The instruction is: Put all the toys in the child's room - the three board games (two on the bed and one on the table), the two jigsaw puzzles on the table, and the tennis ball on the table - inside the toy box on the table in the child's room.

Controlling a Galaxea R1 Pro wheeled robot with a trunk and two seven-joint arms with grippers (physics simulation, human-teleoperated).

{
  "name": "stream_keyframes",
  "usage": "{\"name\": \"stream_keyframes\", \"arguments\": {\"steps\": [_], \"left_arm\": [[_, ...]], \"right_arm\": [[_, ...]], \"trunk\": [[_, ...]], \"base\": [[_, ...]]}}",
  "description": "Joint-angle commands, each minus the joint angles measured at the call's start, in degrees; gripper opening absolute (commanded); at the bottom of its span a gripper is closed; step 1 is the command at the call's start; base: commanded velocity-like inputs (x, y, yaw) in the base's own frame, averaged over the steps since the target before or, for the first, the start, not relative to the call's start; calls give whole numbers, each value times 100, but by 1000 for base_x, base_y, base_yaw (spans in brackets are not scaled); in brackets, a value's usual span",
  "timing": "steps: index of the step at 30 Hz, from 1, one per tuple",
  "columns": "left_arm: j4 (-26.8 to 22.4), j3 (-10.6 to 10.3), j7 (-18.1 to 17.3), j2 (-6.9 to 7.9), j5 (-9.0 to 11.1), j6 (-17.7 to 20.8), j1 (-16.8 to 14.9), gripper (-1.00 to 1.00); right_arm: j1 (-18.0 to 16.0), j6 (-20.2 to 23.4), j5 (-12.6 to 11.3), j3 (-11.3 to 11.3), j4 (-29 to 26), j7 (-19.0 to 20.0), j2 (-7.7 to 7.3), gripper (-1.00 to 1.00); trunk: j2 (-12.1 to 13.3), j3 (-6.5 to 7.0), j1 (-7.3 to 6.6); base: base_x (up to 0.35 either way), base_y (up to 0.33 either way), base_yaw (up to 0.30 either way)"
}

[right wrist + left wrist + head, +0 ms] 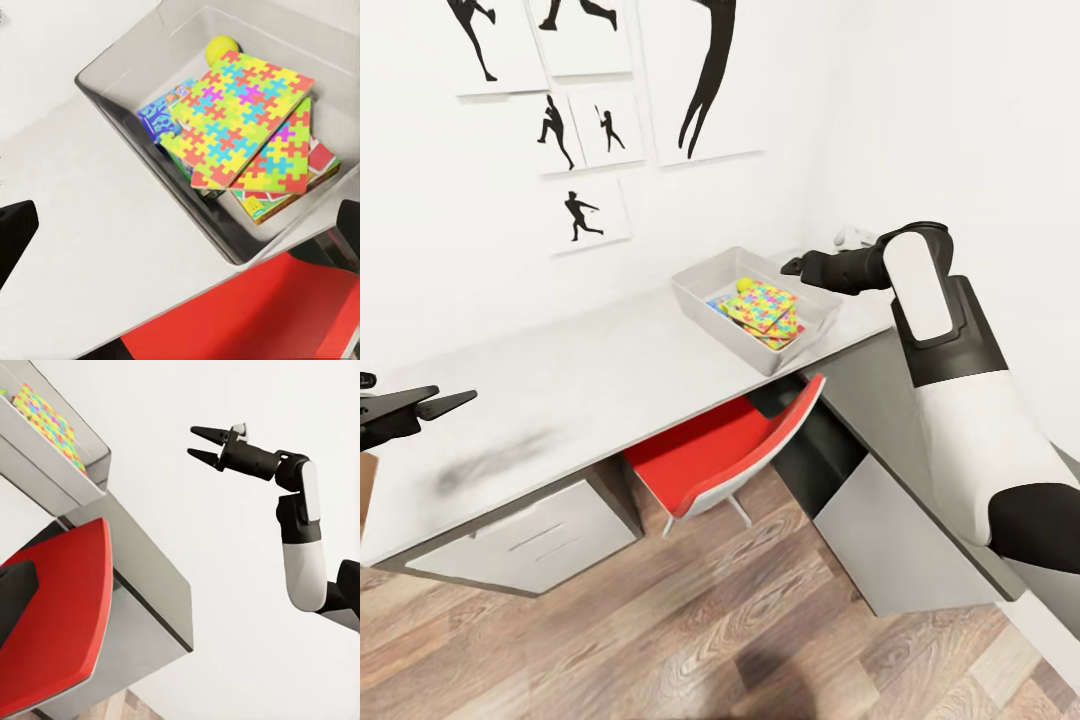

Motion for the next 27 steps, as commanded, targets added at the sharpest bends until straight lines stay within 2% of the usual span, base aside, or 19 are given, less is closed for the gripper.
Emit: {"name": "stream_keyframes", "arguments": {"steps": [1,24,26,27], "left_arm": [[-1,1,-23,2,-6,61,-4,100],[1,6,-23,2,-27,61,-4,100],[7,2,-23,5,-43,61,-4,100],[13,3,-23,7,-52,59,-4,100]], "right_arm": [[-6,6,-57,15,-3,-59,-8,100],[-12,6,-50,-3,-3,-63,-21,100],[-14,6,-50,-3,-3,-64,-41,100],[-14,6,-53,-4,-5,-64,-102,100]], "trunk": [[-9,0,3],[-9,218,3],[-9,237,3],[-9,247,3]], "base": [[-37,0,-4],[-4,0,0],[0,0,0],[0,0,0]]}}
